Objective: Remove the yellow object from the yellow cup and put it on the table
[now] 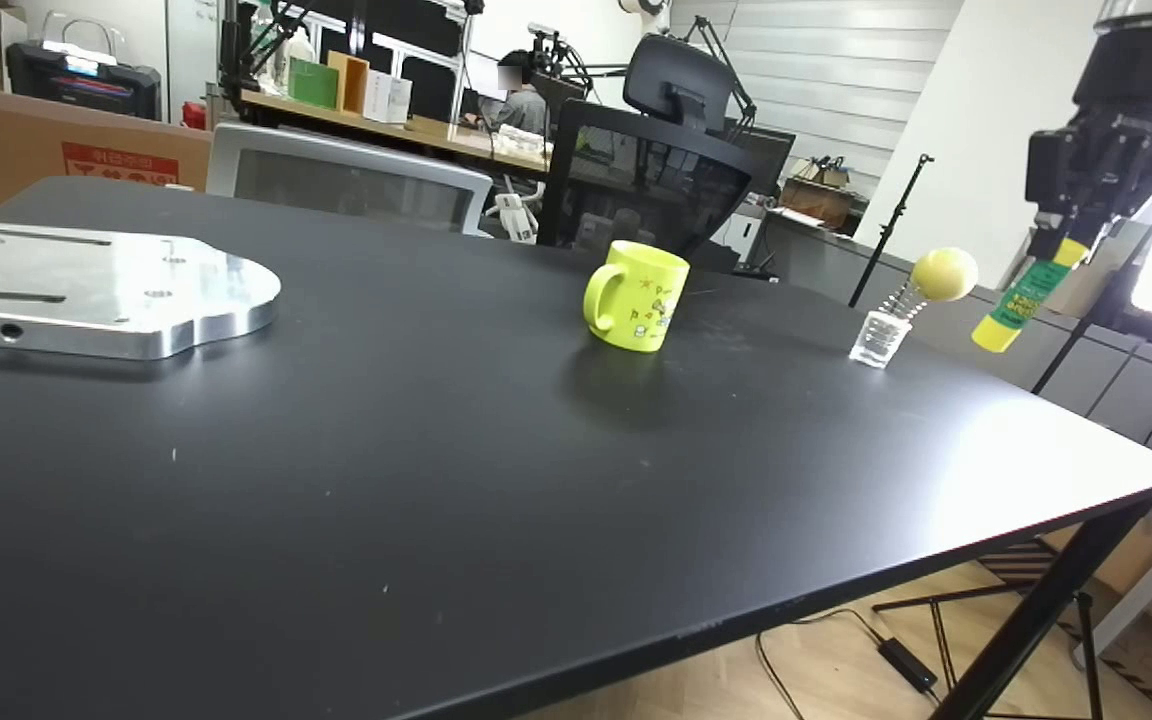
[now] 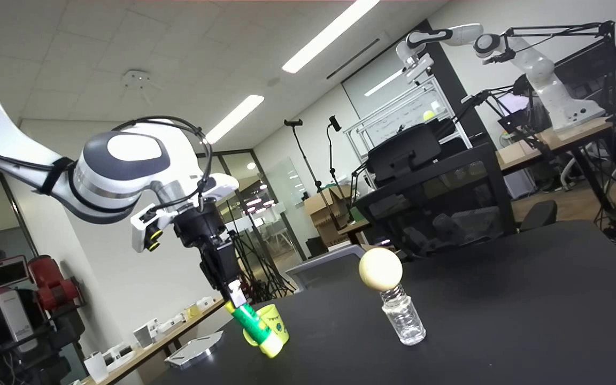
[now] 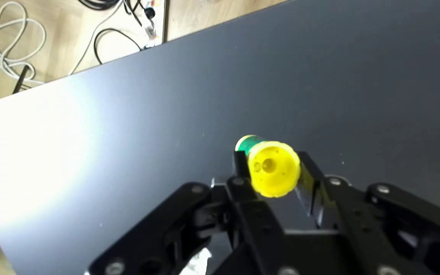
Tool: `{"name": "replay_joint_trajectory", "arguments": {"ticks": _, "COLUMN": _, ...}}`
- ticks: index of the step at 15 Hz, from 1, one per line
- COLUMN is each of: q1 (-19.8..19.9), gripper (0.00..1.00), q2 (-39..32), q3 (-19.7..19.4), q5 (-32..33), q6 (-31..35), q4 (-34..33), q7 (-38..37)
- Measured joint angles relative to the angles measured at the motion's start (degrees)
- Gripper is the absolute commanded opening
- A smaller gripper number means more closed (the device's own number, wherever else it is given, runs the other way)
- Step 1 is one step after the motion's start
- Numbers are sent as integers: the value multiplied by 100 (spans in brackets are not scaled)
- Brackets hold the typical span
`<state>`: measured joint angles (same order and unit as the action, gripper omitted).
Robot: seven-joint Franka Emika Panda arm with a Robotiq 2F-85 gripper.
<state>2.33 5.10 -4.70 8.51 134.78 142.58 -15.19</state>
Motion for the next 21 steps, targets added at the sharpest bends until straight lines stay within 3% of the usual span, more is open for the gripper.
{"name": "replay_joint_trajectory", "arguments": {"ticks": 4, "q1": 262, "gripper": 9, "q2": -316, "q3": -96, "q5": -347, "q6": 170, "q4": 324, "q7": 365}}
{"name": "replay_joint_trajectory", "arguments": {"ticks": 14, "q1": 301, "gripper": 9, "q2": -1123, "q3": -104, "q5": -750, "q6": 763, "q4": 429, "q7": 686}}
{"name": "replay_joint_trajectory", "arguments": {"ticks": 15, "q1": 301, "gripper": 59, "q2": -1155, "q3": -104, "q5": -804, "q6": 807, "q4": 437, "q7": 742}}
{"name": "replay_joint_trajectory", "arguments": {"ticks": 17, "q1": 301, "gripper": 66, "q2": -1189, "q3": -104, "q5": -897, "q6": 848, "q4": 439, "q7": 833}}
{"name": "replay_joint_trajectory", "arguments": {"ticks": 21, "q1": 290, "gripper": 92, "q2": -1190, "q3": -102, "q5": -946, "q6": 849, "q4": 440, "q7": 923}}
